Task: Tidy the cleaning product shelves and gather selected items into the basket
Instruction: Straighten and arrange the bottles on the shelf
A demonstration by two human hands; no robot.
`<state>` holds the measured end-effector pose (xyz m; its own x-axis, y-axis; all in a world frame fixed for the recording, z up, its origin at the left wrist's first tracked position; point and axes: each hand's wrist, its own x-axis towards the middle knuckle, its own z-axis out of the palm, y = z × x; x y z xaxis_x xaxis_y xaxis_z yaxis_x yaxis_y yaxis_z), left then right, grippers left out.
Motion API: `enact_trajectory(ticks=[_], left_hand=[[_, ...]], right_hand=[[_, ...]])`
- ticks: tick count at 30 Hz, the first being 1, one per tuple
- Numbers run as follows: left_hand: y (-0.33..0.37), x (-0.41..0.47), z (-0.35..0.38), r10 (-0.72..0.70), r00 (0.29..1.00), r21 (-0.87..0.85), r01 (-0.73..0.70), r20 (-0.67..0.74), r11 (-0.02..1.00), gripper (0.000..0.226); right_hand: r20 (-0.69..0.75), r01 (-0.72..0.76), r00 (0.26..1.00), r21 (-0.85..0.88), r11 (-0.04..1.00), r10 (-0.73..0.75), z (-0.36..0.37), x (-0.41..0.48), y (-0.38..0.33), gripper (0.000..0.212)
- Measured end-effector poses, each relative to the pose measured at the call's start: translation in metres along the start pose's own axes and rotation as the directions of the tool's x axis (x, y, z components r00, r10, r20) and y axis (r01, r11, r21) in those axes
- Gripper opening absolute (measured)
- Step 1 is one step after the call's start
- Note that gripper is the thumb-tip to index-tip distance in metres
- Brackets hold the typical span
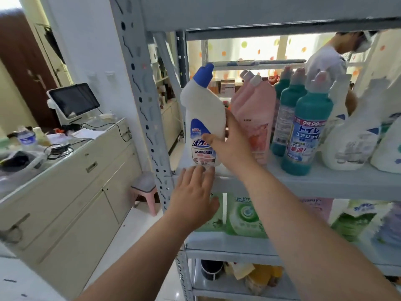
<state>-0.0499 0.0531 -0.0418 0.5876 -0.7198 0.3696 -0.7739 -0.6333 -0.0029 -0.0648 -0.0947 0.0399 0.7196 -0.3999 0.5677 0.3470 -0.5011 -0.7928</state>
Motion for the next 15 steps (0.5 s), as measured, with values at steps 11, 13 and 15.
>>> enact_trajectory(ticks=[11, 13, 15], left_hand=[[-0.007, 0.005, 0.030, 0.023, 0.998, 0.098, -0.017, -0.066, 0.995, 0.084], [-0.008, 0.005, 0.031, 0.021, 0.997, 0.099, -0.014, -0.074, 0.995, 0.085], [-0.009, 0.005, 0.033, 0.018, 0.997, 0.107, -0.010, -0.076, 0.994, 0.086]], right_hand=[[-0.038, -0.140, 0.989, 0.034, 0.990, 0.141, 0.029, 0.042, 0.057, 0.051], [-0.040, -0.140, 0.989, 0.027, 0.990, 0.141, 0.032, 0.043, 0.059, 0.049], [-0.057, -0.139, 0.989, 0.015, 0.990, 0.140, 0.035, 0.042, 0.058, 0.047]])
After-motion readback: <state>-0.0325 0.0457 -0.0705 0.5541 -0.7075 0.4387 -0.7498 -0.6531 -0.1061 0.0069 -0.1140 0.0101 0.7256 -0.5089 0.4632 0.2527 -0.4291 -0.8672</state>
